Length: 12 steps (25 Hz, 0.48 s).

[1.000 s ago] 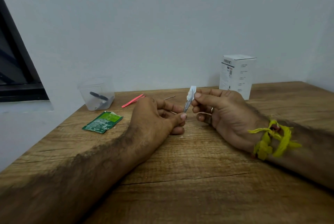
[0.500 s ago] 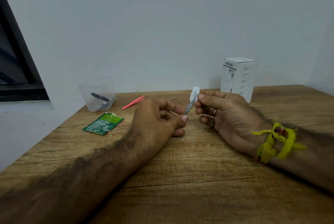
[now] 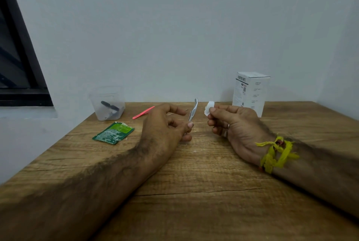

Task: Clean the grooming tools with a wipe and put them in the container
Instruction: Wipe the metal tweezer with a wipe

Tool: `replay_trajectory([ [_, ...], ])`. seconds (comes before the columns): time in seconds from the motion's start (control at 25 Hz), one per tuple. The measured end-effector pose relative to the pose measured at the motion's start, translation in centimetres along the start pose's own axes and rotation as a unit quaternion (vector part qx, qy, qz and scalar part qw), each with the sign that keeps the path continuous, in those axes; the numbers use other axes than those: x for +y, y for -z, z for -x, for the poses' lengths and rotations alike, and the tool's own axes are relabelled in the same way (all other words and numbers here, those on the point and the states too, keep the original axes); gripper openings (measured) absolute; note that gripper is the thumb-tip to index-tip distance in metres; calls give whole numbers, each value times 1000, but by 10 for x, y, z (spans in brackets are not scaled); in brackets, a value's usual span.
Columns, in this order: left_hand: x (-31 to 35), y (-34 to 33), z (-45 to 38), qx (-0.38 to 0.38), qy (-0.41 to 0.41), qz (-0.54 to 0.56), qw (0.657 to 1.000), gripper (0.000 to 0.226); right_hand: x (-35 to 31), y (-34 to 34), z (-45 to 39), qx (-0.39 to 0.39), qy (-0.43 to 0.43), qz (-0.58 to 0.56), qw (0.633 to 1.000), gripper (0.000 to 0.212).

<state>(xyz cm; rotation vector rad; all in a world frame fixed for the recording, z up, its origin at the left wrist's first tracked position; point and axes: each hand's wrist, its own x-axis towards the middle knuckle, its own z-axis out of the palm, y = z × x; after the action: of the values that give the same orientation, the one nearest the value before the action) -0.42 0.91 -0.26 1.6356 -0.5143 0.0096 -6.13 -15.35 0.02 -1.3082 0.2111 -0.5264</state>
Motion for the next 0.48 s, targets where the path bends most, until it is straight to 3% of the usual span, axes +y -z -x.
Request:
replay_trajectory([
  [0.28,-1,1,-4,-34,60,57,996,31,1,-10,-3,15,28,96,995,10],
  [0.48,0,3,-2,-51,82,96,991,20,8,-22,-19,86,78,162,980,10],
])
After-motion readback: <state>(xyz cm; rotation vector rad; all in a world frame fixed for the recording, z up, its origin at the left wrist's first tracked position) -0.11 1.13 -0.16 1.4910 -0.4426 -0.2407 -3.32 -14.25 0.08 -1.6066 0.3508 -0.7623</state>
